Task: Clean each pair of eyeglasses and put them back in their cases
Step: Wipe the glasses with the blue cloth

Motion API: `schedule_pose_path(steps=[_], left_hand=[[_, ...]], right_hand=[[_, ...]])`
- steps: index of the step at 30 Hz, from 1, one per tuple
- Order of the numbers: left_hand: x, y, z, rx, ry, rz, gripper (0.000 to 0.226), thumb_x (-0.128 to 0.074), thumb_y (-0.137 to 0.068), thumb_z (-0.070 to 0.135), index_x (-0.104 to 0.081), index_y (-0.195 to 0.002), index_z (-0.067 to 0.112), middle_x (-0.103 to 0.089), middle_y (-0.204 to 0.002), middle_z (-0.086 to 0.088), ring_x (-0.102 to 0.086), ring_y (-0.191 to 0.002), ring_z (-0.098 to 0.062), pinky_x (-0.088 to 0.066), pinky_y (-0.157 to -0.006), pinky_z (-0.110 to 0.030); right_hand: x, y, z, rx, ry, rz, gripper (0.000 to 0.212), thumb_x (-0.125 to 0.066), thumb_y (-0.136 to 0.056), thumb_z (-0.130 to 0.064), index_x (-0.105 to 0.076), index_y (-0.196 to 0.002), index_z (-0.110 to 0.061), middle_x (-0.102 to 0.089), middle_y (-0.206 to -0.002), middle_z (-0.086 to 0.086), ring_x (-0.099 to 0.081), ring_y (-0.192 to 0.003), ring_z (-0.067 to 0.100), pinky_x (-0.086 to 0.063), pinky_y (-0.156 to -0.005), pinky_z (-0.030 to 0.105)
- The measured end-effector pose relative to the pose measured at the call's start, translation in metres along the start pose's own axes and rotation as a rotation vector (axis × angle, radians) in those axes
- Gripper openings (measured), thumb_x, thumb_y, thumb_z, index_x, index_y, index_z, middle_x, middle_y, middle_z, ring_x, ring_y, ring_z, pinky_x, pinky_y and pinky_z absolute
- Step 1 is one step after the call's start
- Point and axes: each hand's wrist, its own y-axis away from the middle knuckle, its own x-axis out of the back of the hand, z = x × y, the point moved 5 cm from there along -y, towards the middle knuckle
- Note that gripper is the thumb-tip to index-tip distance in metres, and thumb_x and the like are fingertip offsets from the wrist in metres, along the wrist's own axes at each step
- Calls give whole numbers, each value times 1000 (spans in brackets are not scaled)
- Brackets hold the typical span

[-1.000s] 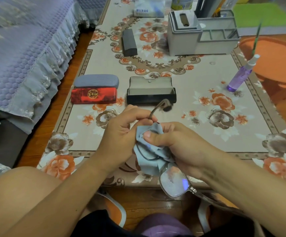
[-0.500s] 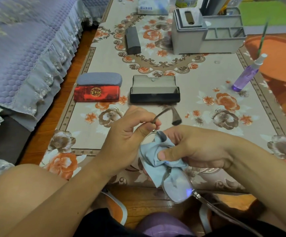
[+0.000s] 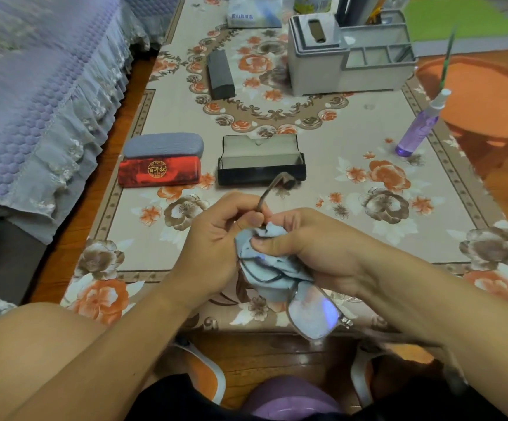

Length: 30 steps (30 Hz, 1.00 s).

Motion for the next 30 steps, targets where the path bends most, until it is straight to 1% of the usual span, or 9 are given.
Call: schedule_pose_path(steps=[4, 8, 11, 14, 17, 19, 23, 26, 30], left_hand=[[5, 3, 6, -22, -27, 54, 18, -56, -99, 11, -67, -98, 25, -68, -93, 5, -64, -91, -8, -50, -84, -22], [15, 1, 13, -61, -17, 81, 13, -53, -100, 14, -64, -100, 22, -64, -94, -1, -62, -91, 1, -48, -83, -14], [16, -1, 17, -105, -24, 31, 9, -56, -103, 22, -64, -100, 24, -63, -92, -1, -61, -92, -3, -48, -85, -17], [16, -3, 19, -128, 10, 14, 14, -54, -102, 38, -64, -100, 30, -62, -93, -4, -61, -92, -11, -48, -86, -24], [11, -1, 19, -126, -12, -23, 13, -55, -103, 35, -65, -99, 40, -62, -94, 0, -60, -91, -21, -49, -85, -34], [6, 3, 18, -112, -70, -54, 15, -54, -102, 29, -66, -99, 36, -62, -93, 3, -60, -90, -20, -48, -84, -32], [0, 5, 15, -79, -95, -105, 16, -52, -100, 24, -66, -97, 32, -62, -91, 11, -59, -89, -20, -48, -82, -33], [-3, 2, 12, -64, -89, -78, 18, -53, -100, 20, -64, -94, 32, -59, -88, 15, -57, -83, -10, -44, -79, -23], [1, -1, 13, -71, -72, 9, 21, -56, -98, 5, -65, -94, 23, -63, -87, 5, -60, -84, -6, -50, -79, -22]], right_hand=[[17, 5, 3, -21, 180, -28, 27, -55, -102, -12, -62, -105, 14, -67, -92, 24, -63, -84, 32, -52, -82, 41], [16, 11, 10, -99, 224, -186, 29, -63, -92, -9, -62, -106, 16, -67, -100, 24, -65, -93, 33, -52, -89, 40], [13, 12, 5, -110, 224, -224, 21, -64, -86, -10, -68, -100, 6, -70, -95, 19, -68, -87, 29, -56, -81, 34], [11, 13, -2, -148, 168, -275, 24, -63, -88, -11, -66, -102, 9, -71, -94, 18, -70, -85, 28, -57, -81, 34], [10, 7, -2, -126, 259, -263, 29, -64, -91, -6, -60, -103, 20, -67, -94, 23, -68, -82, 27, -55, -80, 36], [7, 5, 1, -118, 299, -271, 28, -67, -90, -1, -59, -105, 22, -67, -95, 24, -68, -81, 26, -57, -76, 33], [-1, 5, 0, -64, 397, -221, 6, -72, -85, 6, -74, -88, 1, -74, -82, 15, -70, -74, 24, -59, -73, 33], [-5, 2, -1, 11, 296, -119, 8, -74, -84, 4, -72, -91, 5, -72, -82, 22, -70, -71, 29, -60, -70, 36], [0, -3, -5, 81, 95, -10, 8, -66, -91, -2, -70, -89, 5, -70, -81, 19, -67, -71, 27, -58, -70, 32]])
